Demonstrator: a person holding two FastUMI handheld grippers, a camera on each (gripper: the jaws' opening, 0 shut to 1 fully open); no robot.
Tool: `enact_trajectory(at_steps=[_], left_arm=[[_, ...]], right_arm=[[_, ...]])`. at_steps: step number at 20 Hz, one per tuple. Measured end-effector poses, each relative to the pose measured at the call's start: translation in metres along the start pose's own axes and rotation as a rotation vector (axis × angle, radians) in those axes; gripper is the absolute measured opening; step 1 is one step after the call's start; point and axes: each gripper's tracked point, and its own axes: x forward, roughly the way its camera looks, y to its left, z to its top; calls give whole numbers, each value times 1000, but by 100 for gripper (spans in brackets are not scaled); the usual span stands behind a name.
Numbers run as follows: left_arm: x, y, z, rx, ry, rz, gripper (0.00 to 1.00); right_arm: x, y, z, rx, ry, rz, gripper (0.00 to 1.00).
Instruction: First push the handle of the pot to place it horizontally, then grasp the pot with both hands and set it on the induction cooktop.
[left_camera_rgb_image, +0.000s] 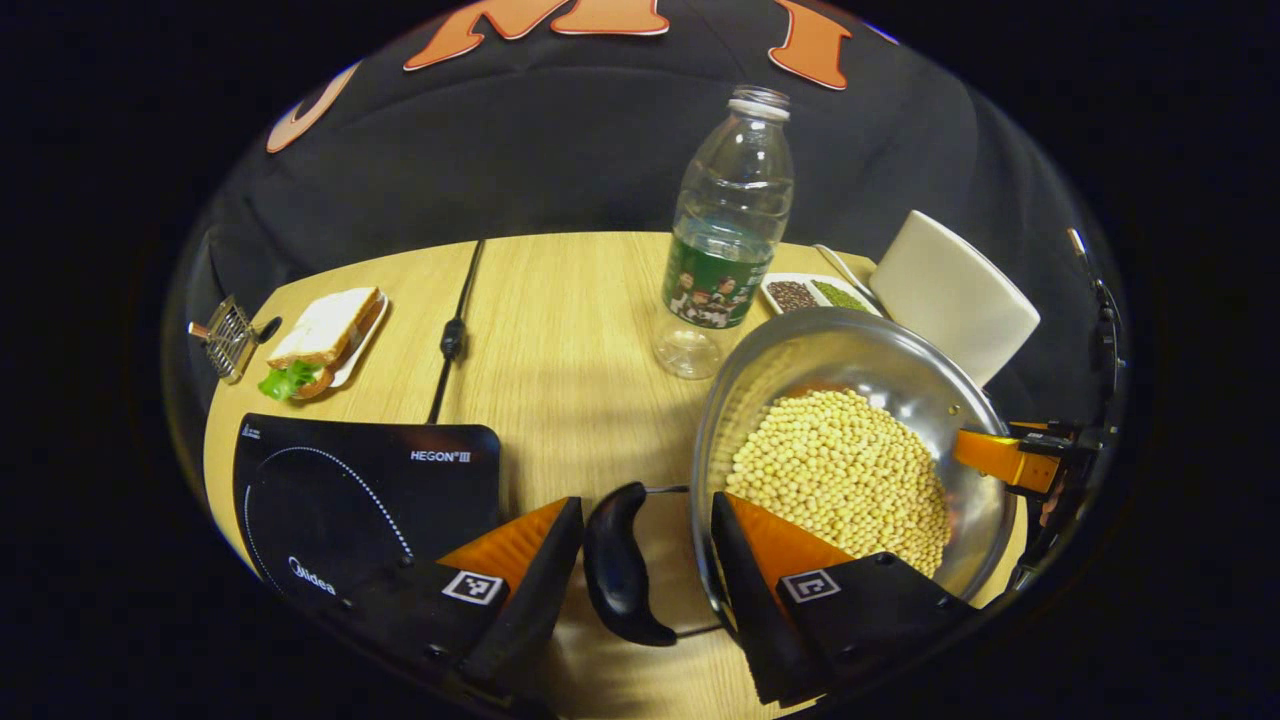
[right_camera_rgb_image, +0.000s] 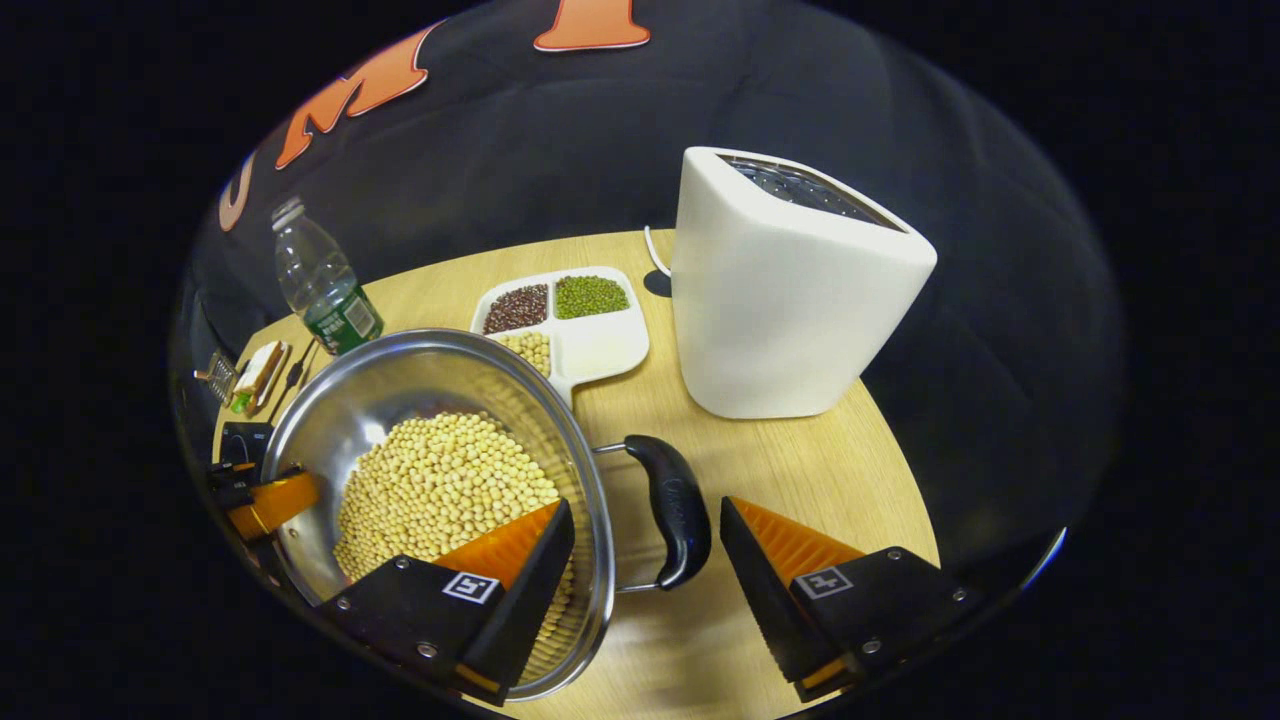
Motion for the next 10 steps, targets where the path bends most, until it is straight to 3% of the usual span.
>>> enact_trajectory(at_steps=[2,4,6,7,8,10], left_arm=[[4,-1,-3,6,8,-4,89],[11,-6,-7,2,28,-8,82],[15,-7,-4,-4,19,0,79],[17,-6,-4,-4,20,2,75],[17,-7,-3,-8,6,0,79],[16,-7,-1,-22,-14,-3,75]], right_arm=[[3,4,0,16,5,23,92],[6,7,0,10,6,42,89],[6,10,1,-13,1,53,83],[8,11,1,-5,1,51,75],[7,12,1,2,3,54,75],[5,12,0,-6,3,58,72]])
